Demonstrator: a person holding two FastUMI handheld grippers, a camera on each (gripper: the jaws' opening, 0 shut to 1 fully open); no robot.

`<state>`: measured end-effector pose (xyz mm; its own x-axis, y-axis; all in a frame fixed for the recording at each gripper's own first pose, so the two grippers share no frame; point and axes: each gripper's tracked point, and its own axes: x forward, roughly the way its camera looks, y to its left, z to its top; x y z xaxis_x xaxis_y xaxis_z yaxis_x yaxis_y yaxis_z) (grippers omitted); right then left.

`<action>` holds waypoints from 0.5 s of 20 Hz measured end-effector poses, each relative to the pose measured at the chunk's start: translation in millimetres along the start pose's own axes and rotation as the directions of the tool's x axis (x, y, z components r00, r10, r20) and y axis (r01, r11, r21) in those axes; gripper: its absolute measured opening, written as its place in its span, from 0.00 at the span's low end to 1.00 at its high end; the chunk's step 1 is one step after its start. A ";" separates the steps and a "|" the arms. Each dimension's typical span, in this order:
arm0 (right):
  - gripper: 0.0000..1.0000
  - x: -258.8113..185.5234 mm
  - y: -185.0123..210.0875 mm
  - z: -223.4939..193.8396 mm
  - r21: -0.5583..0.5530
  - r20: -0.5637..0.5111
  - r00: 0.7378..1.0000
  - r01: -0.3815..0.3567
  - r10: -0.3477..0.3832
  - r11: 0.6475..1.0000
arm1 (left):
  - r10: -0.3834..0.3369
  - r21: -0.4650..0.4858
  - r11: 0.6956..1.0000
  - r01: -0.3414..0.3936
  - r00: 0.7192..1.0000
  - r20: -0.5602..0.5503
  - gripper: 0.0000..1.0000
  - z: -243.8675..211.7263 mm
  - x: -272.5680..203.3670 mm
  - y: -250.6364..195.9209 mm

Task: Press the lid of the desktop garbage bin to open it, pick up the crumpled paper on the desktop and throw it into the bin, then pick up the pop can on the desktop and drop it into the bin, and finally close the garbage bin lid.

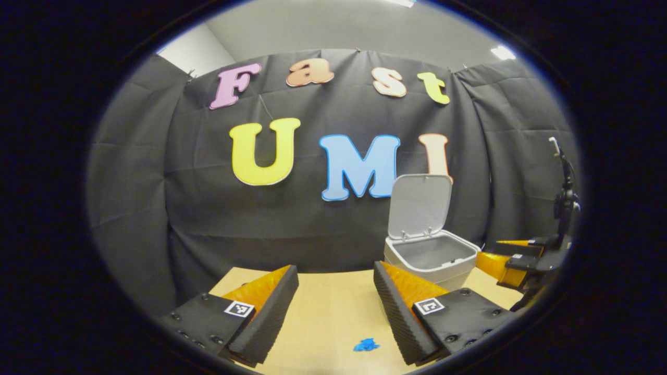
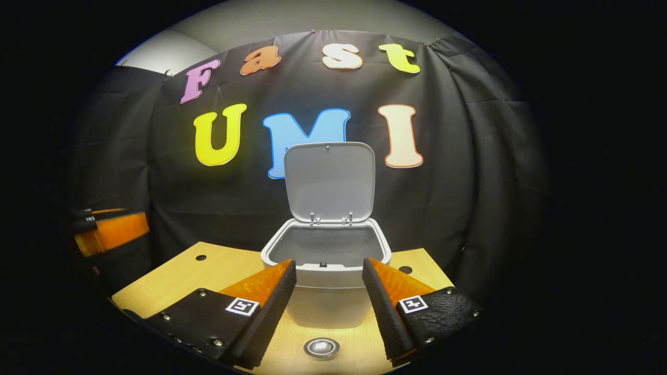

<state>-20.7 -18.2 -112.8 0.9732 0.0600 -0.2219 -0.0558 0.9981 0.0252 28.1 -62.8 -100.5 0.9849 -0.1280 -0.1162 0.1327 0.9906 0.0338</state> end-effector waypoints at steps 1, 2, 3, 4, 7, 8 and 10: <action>0.83 -1.6 -1.6 3.2 -0.002 0.005 1.000 0.004 -0.004 1.000 | -0.014 0.002 1.000 0.014 1.000 -0.018 0.96 -11.6 4.9 -4.6; 0.83 -3.4 -3.5 6.0 -0.002 0.011 1.000 0.008 -0.008 1.000 | -0.024 0.005 1.000 0.024 0.999 -0.036 0.96 -23.8 10.2 -8.1; 0.83 -5.1 -4.9 9.1 -0.003 0.017 1.000 0.012 -0.012 1.000 | -0.034 0.008 0.999 0.034 0.998 -0.054 0.96 -36.3 13.8 -11.1; 0.83 -7.5 -6.9 12.0 -0.004 0.023 1.000 0.017 -0.016 1.000 | -0.046 0.011 0.999 0.046 0.996 -0.073 0.96 -49.5 17.8 -14.7; 0.83 -13.3 -14.4 22.2 -0.015 0.041 0.999 0.033 -0.032 0.999 | -0.072 0.026 0.997 0.076 0.990 -0.120 0.96 -86.9 27.2 -26.3; 0.83 -14.7 -17.8 26.2 -0.020 0.048 0.998 0.039 -0.038 0.999 | -0.079 0.031 0.996 0.084 0.988 -0.136 0.96 -98.9 30.7 -30.0; 0.83 -17.6 -23.6 33.0 -0.020 0.059 0.997 0.051 -0.050 0.998 | -0.097 0.037 0.994 0.104 0.980 -0.171 0.96 -122.5 36.3 -38.4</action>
<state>-29.1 -43.2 -77.3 0.9862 0.0091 -0.1652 -0.0102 0.9999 -0.0058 45.2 -99.6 -227.6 0.9339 -0.2127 -0.2873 0.2387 0.9694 0.0582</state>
